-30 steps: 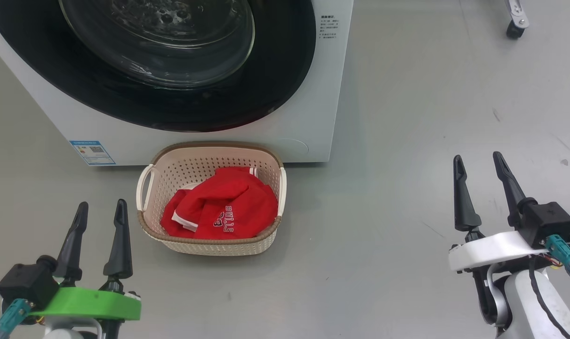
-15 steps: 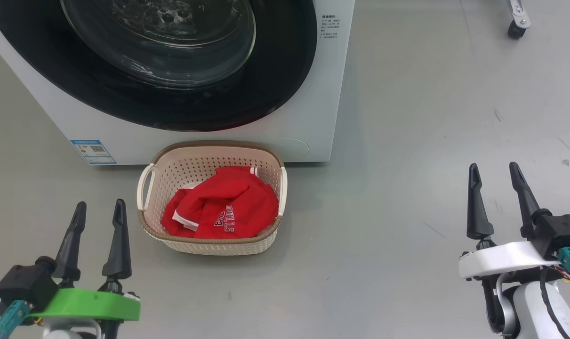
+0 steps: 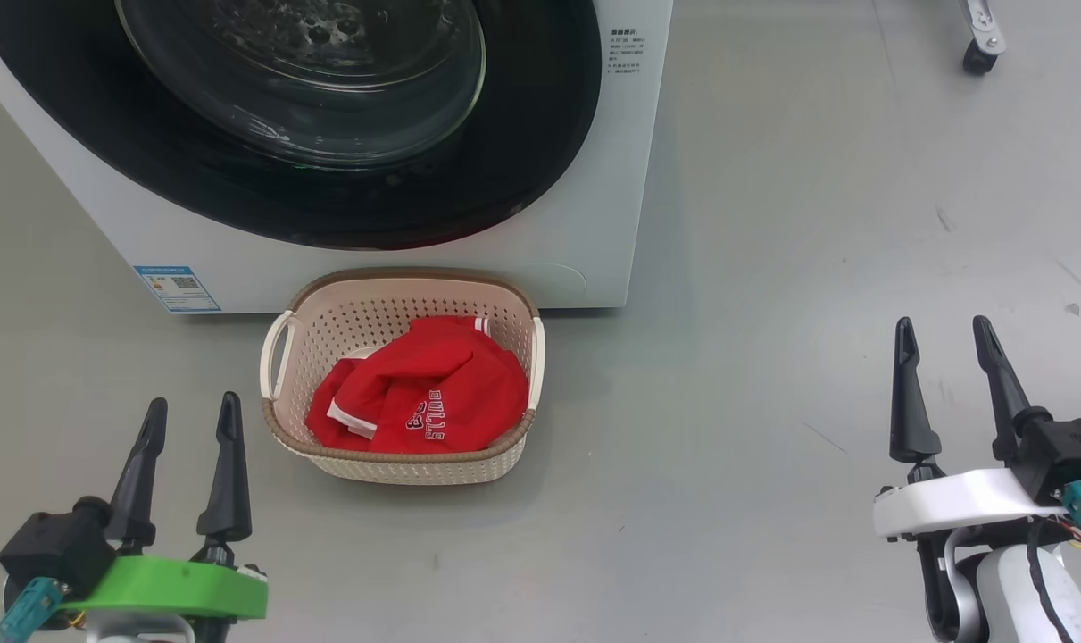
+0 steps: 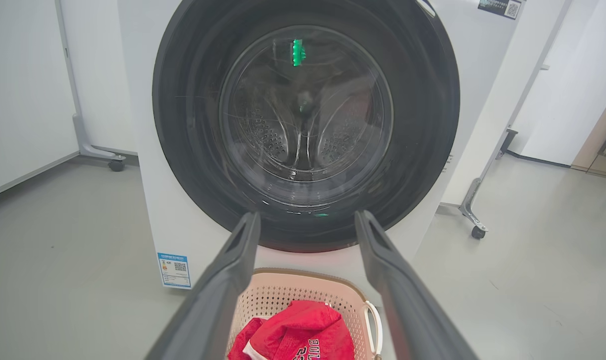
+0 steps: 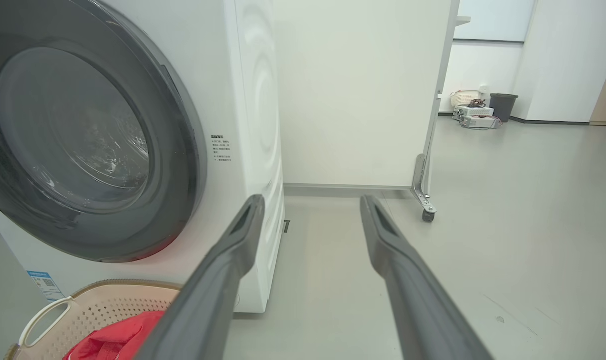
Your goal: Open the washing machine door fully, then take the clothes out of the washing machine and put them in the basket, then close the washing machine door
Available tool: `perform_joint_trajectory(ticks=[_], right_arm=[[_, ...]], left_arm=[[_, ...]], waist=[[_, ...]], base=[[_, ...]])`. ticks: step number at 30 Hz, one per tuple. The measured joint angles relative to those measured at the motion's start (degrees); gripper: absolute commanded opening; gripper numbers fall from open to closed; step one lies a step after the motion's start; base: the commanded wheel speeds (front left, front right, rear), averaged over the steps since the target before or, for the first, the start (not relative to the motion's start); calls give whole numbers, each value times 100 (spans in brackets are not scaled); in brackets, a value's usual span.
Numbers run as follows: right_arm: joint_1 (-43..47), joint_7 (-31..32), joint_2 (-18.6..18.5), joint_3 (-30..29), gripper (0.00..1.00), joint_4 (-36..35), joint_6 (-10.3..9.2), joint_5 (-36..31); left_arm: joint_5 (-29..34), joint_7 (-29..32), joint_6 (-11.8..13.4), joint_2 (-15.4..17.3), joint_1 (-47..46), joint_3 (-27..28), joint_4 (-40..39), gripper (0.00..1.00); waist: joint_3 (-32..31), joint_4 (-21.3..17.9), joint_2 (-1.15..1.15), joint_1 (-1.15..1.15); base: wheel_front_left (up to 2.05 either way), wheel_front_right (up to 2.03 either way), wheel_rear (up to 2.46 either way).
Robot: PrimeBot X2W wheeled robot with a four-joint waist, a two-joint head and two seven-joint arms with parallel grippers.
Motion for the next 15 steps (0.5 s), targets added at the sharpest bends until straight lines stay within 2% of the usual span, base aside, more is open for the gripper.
perform_joint_trajectory(ticks=[15], right_arm=[[70, 0, 60, -66, 100, -31, 9, -47]], left_arm=[[-141, 0, 0, 20, 3, -62, -42, 100]], waist=[[8, 18, 0, 0]], base=[[0, 0, 0]])
